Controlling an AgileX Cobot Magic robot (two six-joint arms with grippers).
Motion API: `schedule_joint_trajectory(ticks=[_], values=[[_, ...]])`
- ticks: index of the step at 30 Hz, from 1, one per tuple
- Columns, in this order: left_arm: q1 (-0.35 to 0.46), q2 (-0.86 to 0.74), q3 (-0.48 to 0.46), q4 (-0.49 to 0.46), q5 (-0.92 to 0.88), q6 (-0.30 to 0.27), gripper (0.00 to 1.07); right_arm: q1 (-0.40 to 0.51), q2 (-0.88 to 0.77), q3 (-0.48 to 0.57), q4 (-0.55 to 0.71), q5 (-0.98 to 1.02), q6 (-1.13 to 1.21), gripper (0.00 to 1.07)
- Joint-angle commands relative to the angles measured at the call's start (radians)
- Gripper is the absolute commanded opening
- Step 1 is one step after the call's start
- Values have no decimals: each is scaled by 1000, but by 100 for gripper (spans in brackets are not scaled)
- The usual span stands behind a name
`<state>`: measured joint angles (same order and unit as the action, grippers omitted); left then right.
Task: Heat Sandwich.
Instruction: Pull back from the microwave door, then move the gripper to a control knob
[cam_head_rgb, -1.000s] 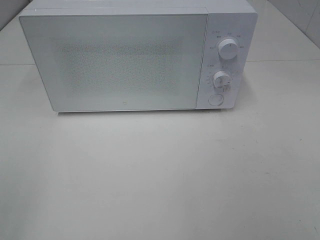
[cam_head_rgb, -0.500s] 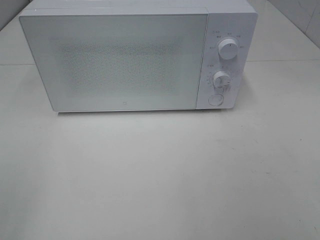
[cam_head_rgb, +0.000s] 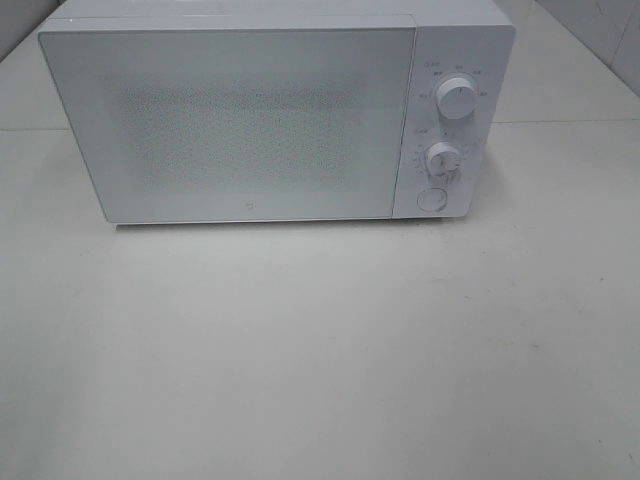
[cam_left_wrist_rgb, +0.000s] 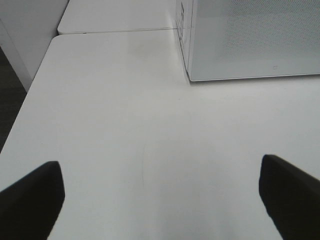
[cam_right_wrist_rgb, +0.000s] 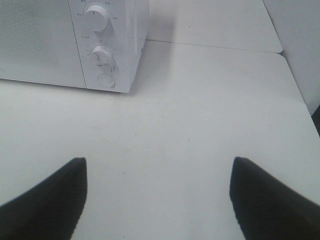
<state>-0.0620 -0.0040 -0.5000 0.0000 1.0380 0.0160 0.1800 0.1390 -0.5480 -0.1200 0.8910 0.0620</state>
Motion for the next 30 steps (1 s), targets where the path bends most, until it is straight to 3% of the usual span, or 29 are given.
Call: schedule_joint_trajectory(ticks=[1,30], values=[[3,-27,4,-10,-2,1,100,-7,41,-8,3,-46,17,76],[3,-27,4,-10,-2,1,100,-7,609,1,3,-600,40,76]])
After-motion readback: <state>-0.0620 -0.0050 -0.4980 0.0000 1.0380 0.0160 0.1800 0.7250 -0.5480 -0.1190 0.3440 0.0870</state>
